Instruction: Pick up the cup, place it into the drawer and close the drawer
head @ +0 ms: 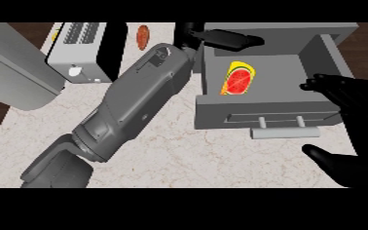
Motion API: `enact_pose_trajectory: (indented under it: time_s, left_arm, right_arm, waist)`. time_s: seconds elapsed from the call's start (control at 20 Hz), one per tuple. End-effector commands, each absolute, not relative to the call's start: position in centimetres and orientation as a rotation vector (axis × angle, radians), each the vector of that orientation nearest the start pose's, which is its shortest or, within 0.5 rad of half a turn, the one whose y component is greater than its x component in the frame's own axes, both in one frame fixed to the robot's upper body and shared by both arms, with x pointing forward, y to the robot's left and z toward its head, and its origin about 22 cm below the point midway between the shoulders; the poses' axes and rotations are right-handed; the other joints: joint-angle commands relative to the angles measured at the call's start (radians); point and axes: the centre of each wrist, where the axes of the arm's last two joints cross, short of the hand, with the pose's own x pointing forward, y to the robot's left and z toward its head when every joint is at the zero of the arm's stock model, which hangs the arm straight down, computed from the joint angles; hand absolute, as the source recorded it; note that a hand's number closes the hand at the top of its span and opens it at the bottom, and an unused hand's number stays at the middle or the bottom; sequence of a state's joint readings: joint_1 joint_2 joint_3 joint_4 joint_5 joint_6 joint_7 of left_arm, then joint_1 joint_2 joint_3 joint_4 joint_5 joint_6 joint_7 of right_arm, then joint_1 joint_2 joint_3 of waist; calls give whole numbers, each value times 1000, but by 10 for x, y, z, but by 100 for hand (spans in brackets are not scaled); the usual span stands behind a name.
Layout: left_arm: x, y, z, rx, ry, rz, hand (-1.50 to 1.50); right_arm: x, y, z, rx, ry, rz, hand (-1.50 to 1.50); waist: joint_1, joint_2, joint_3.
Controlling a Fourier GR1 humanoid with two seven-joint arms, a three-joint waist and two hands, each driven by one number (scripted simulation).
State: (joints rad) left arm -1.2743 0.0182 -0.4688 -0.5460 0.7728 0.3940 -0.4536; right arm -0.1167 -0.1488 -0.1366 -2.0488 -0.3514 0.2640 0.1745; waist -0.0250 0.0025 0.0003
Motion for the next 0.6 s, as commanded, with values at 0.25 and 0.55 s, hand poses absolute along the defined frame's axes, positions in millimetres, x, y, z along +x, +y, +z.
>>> enact_pose_trajectory:
  time_s: [0.25,0.55]
  left_arm:
    - [421,68,157,-295,-1946,74,-150]
    - [400,138,129,-254,-1919,126,-150]
  right_arm:
    - [213,-268,156,183,-1956,508,150]
    - [212,-281,152,41,-1880,626,150]
  waist:
    - [41,-11,-1]
    - [54,-12,-1]
